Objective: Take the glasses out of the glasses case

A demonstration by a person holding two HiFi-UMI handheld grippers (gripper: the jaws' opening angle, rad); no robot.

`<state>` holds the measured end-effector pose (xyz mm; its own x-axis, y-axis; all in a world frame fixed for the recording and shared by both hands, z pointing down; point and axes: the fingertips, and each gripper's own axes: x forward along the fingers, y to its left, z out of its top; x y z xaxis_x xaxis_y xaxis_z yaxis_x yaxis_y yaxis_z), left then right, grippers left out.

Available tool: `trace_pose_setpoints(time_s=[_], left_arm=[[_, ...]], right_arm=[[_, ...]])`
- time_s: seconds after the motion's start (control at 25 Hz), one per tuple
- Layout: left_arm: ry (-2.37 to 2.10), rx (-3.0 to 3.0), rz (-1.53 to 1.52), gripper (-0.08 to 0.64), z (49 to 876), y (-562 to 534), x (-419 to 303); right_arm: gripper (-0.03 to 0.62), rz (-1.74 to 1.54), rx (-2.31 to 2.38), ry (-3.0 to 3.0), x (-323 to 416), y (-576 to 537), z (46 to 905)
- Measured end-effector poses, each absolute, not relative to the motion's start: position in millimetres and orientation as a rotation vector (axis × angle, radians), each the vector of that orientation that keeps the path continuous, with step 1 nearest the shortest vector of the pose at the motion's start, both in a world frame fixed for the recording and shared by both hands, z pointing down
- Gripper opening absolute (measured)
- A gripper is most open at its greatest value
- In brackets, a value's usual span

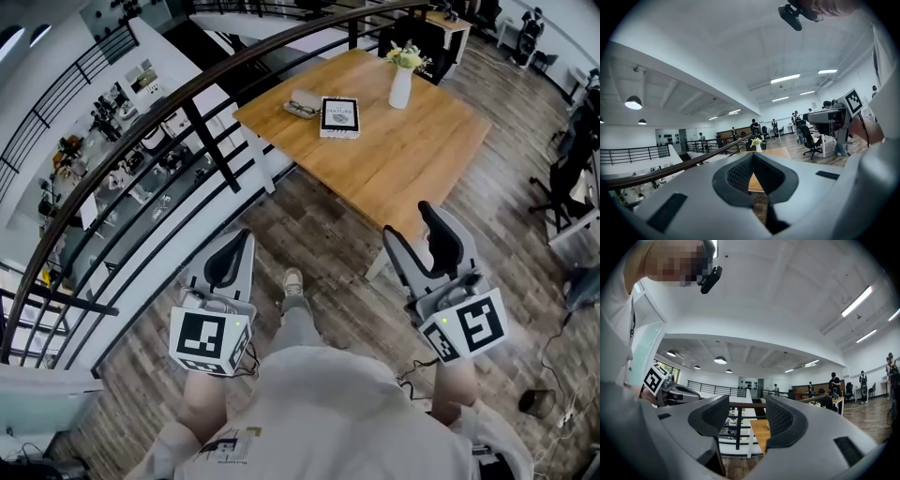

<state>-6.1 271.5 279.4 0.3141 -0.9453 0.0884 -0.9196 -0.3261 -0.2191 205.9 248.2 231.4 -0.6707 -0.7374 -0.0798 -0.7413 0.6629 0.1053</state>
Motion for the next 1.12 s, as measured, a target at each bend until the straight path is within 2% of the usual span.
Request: trace_pose_setpoints(time_s=[0.4, 1.12], left_arm=[[1.715, -2.497, -0.251, 0.017, 307, 182, -35], [1.657, -2.568, -0.354, 0.017, 298, -76, -144]], right_arm=[[0.262, 0.195, -1.322, 2.857, 180, 172, 257], [0.256, 0.029, -1.429, 2.857, 71, -94, 258]])
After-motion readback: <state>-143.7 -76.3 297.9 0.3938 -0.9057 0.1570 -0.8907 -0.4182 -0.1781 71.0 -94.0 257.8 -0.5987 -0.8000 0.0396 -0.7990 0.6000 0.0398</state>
